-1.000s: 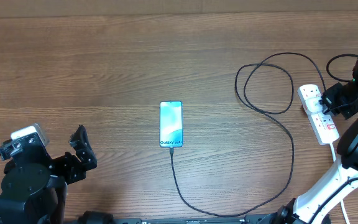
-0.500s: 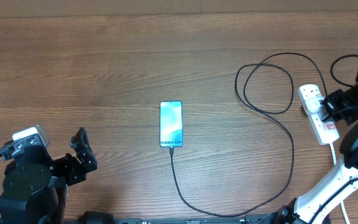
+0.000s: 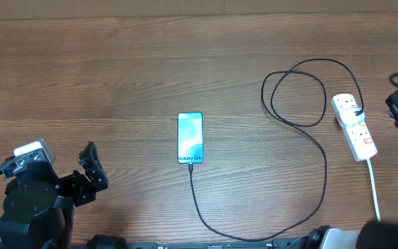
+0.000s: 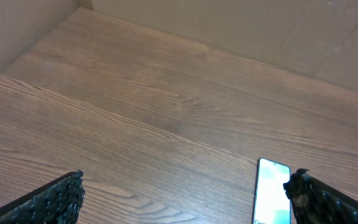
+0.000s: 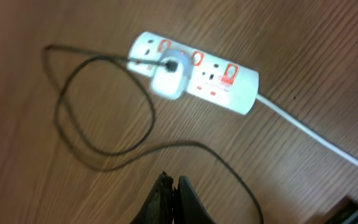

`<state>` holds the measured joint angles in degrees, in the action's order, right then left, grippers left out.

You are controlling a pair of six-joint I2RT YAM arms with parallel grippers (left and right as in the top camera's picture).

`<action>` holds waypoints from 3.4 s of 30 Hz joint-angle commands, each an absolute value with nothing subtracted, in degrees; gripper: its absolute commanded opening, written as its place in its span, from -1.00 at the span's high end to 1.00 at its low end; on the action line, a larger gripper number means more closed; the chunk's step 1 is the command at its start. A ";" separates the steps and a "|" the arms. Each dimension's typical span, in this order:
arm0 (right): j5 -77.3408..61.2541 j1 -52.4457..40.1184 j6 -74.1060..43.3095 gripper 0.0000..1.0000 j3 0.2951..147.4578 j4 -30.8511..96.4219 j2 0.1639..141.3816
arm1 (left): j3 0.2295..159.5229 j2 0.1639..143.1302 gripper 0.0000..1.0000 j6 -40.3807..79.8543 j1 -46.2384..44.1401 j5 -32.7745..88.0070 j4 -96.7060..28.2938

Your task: Plug charger to phone and switch on socket

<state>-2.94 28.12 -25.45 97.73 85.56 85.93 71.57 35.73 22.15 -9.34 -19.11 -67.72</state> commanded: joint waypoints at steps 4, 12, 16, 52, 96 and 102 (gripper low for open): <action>-3.14 26.35 -25.63 0.92 98.45 91.44 71.66 | 71.77 35.18 -1.00 22.31 -9.04 -19.88 -67.53; -3.11 26.37 -25.63 -1.00 98.41 96.62 59.09 | 71.77 35.18 -0.99 22.31 -9.04 -19.88 -67.53; -3.11 26.37 -25.63 -1.00 98.41 96.64 55.99 | 71.77 35.18 -0.99 22.31 -9.04 -19.88 -67.53; -8.73 7.03 -25.45 -1.00 28.08 21.54 16.29 | 71.77 35.18 -1.00 22.31 -9.04 -19.88 -67.53; 1.87 5.67 -29.98 -0.99 0.45 4.67 0.16 | 71.77 35.18 -0.99 22.31 -9.04 -19.88 -67.53; 1.87 5.69 -29.98 -1.00 0.45 4.67 0.16 | 71.77 35.18 -0.99 22.31 -9.04 -19.88 -67.53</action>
